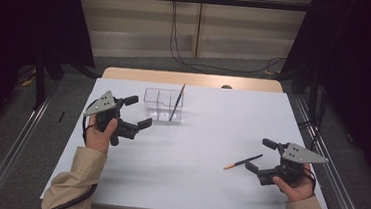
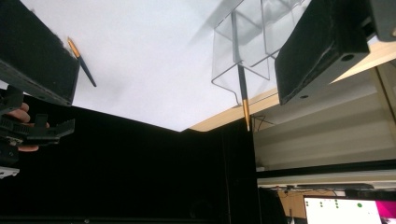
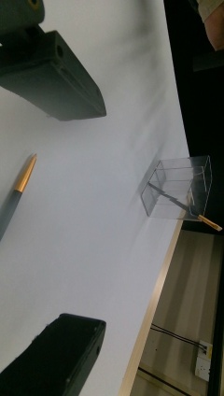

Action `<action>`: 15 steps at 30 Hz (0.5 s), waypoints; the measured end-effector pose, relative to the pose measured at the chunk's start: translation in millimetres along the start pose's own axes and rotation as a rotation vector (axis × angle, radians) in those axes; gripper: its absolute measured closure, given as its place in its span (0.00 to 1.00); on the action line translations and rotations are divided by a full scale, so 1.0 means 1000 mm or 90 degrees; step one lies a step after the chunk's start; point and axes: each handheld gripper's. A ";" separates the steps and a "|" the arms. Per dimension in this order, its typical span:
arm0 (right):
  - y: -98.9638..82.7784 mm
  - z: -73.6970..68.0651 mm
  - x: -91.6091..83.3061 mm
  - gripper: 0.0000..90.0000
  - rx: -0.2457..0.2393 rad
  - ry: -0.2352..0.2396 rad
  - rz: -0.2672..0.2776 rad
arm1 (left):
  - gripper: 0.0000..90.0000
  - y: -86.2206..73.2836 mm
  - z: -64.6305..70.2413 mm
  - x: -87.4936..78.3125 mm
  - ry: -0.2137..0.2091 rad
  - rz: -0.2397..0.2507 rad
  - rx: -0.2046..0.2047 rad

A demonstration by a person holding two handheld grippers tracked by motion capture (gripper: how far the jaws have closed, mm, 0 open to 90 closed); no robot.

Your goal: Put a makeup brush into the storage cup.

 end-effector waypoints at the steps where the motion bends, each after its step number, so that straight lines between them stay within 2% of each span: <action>1: 0.000 0.000 0.000 0.00 0.000 0.000 0.000 | 0.00 0.000 0.000 -0.001 0.001 0.001 0.000; 15: 0.000 0.000 0.001 0.00 0.000 -0.001 0.000 | 0.00 -0.006 0.003 -0.024 0.012 -0.001 0.002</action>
Point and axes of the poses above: each handheld gripper's, and its own axes: x roughly forward along the jaws, y roughly out of its top, z roughly to its right, and after that the axes turned 8 degrees about x, right-handed
